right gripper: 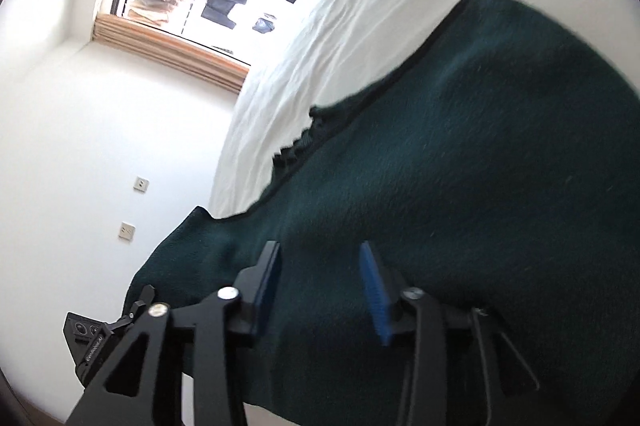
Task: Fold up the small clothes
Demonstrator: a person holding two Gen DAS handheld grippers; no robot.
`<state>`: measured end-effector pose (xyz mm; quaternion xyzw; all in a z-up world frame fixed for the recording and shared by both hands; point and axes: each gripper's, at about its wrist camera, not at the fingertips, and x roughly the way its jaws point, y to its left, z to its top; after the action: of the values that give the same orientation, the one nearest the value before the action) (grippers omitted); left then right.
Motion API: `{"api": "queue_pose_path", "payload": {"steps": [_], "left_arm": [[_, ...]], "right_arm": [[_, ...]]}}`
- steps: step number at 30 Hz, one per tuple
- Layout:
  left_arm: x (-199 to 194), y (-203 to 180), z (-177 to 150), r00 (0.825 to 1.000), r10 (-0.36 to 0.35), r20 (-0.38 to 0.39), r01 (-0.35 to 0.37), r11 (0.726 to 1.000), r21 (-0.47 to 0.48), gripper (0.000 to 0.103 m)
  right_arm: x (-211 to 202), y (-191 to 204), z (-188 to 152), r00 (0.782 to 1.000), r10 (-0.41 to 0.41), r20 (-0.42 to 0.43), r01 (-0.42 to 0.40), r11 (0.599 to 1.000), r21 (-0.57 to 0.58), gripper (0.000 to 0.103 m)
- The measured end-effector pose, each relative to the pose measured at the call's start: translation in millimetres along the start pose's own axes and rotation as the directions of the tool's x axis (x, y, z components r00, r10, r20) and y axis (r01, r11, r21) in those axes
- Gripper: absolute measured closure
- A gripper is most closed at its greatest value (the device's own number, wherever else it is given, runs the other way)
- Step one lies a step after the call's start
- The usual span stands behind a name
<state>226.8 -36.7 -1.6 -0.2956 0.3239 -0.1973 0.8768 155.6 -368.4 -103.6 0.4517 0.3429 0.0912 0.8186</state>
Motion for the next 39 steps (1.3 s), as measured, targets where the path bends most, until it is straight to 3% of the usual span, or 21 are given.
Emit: {"api": "queue_pose_path", "payload": {"steps": [2,4,6,9,15,25,28,30,39], "left_arm": [[26,-44,-13,0.999,-0.007,-0.049,0.014,0.991,0.135,0.095],[53,-81,-40,0.997,0.023,-0.080,0.002,0.952,0.305,0.095],[78,-97,-73,0.991,0.067,-0.113,-0.016,0.917,0.399,0.095],[95,-97,-111,0.984,0.102,-0.148,-0.029,0.903,0.428,0.095],[83,-109,-141,0.989,0.123,-0.083,-0.055,0.823,0.565,0.095],[66,-119,-175,0.989,0.146,-0.026,-0.081,0.677,0.732,0.095],[66,-123,-182,0.989,0.147,-0.026,-0.078,0.659,0.748,0.095],[65,-122,-183,0.989,0.146,-0.032,-0.073,0.654,0.753,0.095],[82,-151,-193,0.990,0.111,-0.084,-0.004,0.628,0.779,0.095]], "right_arm": [[-14,-8,16,0.999,0.047,0.010,-0.048,0.999,0.021,0.031],[-15,-19,30,0.995,0.092,-0.033,-0.090,0.993,0.070,0.026],[-12,-29,40,0.991,0.109,-0.078,-0.099,0.988,0.121,0.025],[-1,-30,49,0.981,0.128,-0.146,-0.108,0.985,0.137,0.025],[43,-7,55,0.954,0.124,-0.275,-0.096,0.989,0.112,0.025],[98,51,56,0.915,-0.080,-0.395,0.026,0.990,-0.140,0.026],[104,53,54,0.903,-0.142,-0.404,0.060,0.976,-0.210,0.056],[97,49,57,0.911,-0.161,-0.379,0.074,0.969,-0.234,0.086],[48,35,78,0.943,-0.206,-0.263,0.117,0.941,-0.317,0.090]]}}
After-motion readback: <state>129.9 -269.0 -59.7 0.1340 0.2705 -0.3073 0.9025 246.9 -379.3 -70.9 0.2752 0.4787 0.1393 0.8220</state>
